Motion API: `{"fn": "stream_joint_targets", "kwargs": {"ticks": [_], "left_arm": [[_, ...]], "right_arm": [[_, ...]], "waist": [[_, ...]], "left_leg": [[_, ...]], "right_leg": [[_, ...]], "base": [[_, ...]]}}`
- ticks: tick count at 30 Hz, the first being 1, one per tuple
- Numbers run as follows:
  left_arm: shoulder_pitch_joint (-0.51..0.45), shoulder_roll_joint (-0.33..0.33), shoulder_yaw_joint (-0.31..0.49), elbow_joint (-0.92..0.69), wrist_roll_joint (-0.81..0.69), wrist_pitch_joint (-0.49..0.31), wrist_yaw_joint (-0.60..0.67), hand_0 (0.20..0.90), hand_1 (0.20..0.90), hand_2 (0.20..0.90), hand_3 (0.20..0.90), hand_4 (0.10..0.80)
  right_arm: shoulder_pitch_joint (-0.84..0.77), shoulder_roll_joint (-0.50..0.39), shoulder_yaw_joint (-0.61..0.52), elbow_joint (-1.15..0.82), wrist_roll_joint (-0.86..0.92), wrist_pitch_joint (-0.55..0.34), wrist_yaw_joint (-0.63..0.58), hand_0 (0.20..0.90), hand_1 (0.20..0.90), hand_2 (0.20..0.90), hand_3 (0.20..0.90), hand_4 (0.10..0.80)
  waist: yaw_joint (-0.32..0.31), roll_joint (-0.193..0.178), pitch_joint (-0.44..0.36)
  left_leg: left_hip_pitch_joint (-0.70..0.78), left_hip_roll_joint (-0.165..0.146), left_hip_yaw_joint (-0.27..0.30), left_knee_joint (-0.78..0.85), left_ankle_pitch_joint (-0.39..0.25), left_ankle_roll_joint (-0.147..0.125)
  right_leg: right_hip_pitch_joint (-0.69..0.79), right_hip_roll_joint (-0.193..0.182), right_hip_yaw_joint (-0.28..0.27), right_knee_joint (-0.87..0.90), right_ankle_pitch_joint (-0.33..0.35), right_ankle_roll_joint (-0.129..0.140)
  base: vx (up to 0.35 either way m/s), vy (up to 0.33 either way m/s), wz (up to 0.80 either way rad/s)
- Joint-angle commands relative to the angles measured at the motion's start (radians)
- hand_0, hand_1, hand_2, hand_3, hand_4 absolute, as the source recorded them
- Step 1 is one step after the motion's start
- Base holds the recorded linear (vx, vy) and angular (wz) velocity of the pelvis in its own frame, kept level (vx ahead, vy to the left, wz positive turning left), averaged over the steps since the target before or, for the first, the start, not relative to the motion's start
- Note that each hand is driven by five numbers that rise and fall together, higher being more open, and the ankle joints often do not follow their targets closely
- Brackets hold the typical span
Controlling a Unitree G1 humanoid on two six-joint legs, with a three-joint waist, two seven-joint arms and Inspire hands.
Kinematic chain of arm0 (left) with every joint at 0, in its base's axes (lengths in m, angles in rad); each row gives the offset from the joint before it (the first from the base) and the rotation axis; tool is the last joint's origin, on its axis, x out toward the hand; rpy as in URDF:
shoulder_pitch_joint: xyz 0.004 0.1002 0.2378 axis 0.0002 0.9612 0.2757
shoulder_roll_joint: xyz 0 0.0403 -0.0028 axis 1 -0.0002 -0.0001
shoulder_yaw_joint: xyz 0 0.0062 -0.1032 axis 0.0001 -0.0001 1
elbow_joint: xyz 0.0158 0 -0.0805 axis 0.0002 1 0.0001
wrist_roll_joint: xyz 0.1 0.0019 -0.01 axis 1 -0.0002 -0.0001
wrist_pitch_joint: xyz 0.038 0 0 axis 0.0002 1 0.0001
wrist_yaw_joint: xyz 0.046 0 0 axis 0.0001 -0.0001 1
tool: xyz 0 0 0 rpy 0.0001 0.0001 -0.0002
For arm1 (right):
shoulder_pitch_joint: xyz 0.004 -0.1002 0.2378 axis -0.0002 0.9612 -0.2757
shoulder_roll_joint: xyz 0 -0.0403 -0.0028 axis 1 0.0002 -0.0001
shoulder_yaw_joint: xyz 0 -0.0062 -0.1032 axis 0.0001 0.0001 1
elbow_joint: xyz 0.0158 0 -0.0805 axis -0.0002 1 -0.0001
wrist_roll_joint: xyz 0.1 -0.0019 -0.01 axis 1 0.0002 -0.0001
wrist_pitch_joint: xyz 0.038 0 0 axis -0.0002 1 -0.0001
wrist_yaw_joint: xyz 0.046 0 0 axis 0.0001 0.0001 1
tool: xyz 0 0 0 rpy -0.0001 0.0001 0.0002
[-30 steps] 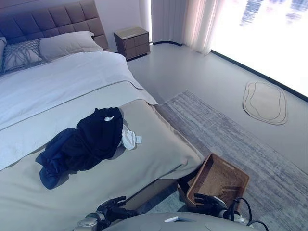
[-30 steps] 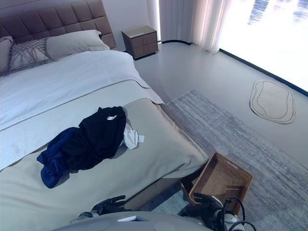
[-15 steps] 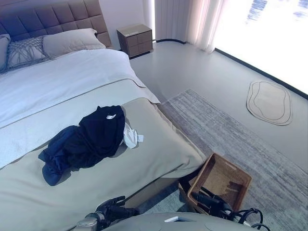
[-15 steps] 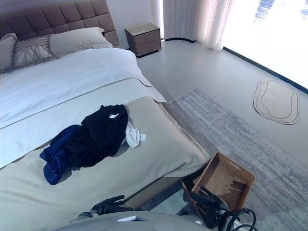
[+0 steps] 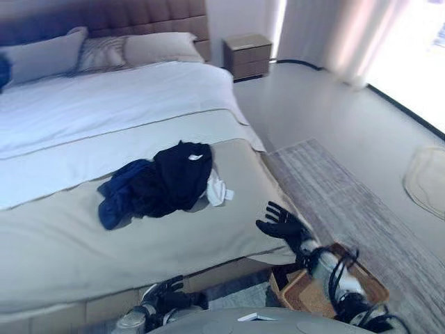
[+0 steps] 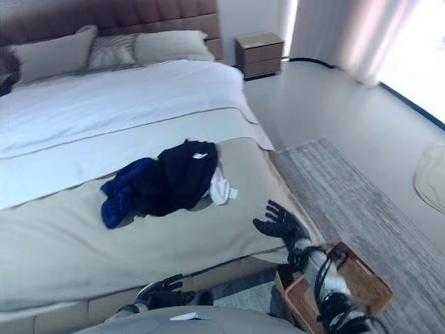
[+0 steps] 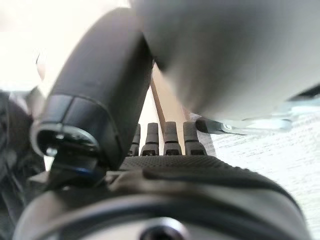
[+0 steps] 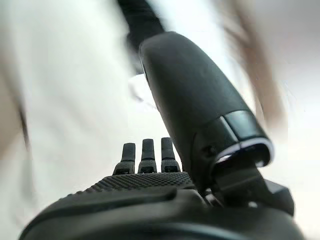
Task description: Pick up the clothes from the bed and place them into the basket
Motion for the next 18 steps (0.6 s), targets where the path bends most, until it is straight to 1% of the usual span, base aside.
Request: {"fn": "stream_joint_targets", "kwargs": {"ticks": [1,2,3,5,6,7,9,10,13,18], "left_arm": [[-0.041,0.063,-0.124,0.026,0.017,-0.02,0.003,0.9,0.9,0.9,0.9,0.8],[-0.06,0.073,-0.133,0.018,0.016,-0.022,-0.001,0.9,0.9,0.9,0.9,0.8],[-0.066,0.075,-0.135,0.017,0.013,-0.022,-0.001,0.9,0.9,0.9,0.9,0.8],[-0.103,0.098,-0.154,0.009,-0.017,-0.033,-0.009,0.9,0.9,0.9,0.9,0.8],[-0.105,0.101,-0.153,0.008,-0.015,-0.035,-0.012,0.9,0.9,0.9,0.9,0.8],[-0.118,0.113,-0.152,0.003,-0.035,-0.032,-0.018,0.9,0.9,0.9,0.9,0.8],[-0.136,0.138,-0.146,0.004,-0.049,-0.032,-0.023,0.9,0.9,0.9,0.9,0.8],[-0.139,0.143,-0.144,0.005,-0.045,-0.034,-0.026,0.9,0.9,0.9,0.9,0.8],[-0.144,0.169,-0.131,0.031,-0.049,-0.057,-0.02,0.9,0.9,0.9,0.9,0.8],[-0.133,0.166,-0.113,0.053,-0.083,-0.098,-0.036,0.9,0.9,0.9,0.9,0.8]], "right_arm": [[-0.386,-0.106,0.037,-0.122,-0.284,0.003,-0.191,0.9,0.9,0.9,0.9,0.8],[-0.452,-0.123,0.064,-0.105,-0.312,0.027,-0.221,0.9,0.9,0.9,0.9,0.8],[-0.467,-0.126,0.07,-0.1,-0.319,0.032,-0.227,0.9,0.9,0.9,0.9,0.8],[-0.583,-0.129,0.107,-0.049,-0.326,0.081,-0.285,0.9,0.9,0.9,0.9,0.8],[-0.6,-0.126,0.114,-0.037,-0.324,0.091,-0.295,0.9,0.9,0.9,0.9,0.8],[-0.652,-0.119,0.13,0.008,-0.336,0.119,-0.328,0.9,0.9,0.9,0.9,0.8],[-0.732,-0.11,0.157,0.094,-0.343,0.165,-0.356,0.9,0.9,0.9,0.9,0.8],[-0.743,-0.111,0.161,0.109,-0.339,0.17,-0.358,0.9,0.9,0.9,0.9,0.8],[-0.821,-0.11,0.198,0.242,-0.345,0.226,-0.36,0.9,0.9,0.9,0.9,0.8],[-0.869,-0.122,0.22,0.353,-0.368,0.242,-0.364,0.9,0.9,0.9,0.9,0.8]], "waist": [[0.106,-0.05,0.128],[0.127,-0.052,0.15],[0.131,-0.053,0.155],[0.177,-0.053,0.199],[0.188,-0.057,0.204],[0.22,-0.056,0.225],[0.266,-0.062,0.25],[0.273,-0.063,0.254],[0.333,-0.069,0.278],[0.374,-0.051,0.291]], "left_leg": [[-0.05,-0.093,-0.01,0.115,-0.158,0.079],[-0.08,-0.097,-0.026,0.13,-0.154,0.08],[-0.088,-0.098,-0.03,0.135,-0.152,0.08],[-0.145,-0.103,-0.059,0.159,-0.14,0.081],[-0.139,-0.1,-0.065,0.156,-0.159,0.075],[-0.161,-0.103,-0.08,0.162,-0.153,0.073],[-0.202,-0.103,-0.105,0.164,-0.139,0.07],[-0.209,-0.103,-0.108,0.164,-0.137,0.07],[-0.258,-0.105,-0.142,0.151,-0.115,0.069],[-0.295,-0.102,-0.167,0.13,-0.091,0.063]], "right_leg": [[-0.099,-0.035,-0.029,0.176,-0.067,-0.007],[-0.118,-0.041,-0.044,0.195,-0.069,-0.006],[-0.123,-0.043,-0.048,0.2,-0.07,-0.005],[-0.153,-0.057,-0.083,0.236,-0.074,-0.006],[-0.148,-0.055,-0.075,0.245,-0.095,-0.002],[-0.154,-0.065,-0.094,0.26,-0.095,-0.005],[-0.163,-0.08,-0.127,0.278,-0.097,-0.006],[-0.164,-0.082,-0.132,0.281,-0.097,-0.006],[-0.182,-0.097,-0.182,0.306,-0.1,-0.004],[-0.204,-0.123,-0.239,0.345,-0.119,-0.003]], "base": [[-0.236,0.06,0.59],[-0.159,0.031,0.56],[-0.147,0.021,0.6],[-0.088,-0.01,0.53],[-0.004,-0.032,0.44],[0.028,-0.049,0.37],[-0.033,-0.015,0.42],[-0.014,-0.022,0.44],[0.014,0.026,0.61],[0.024,0.085,0.43]]}}
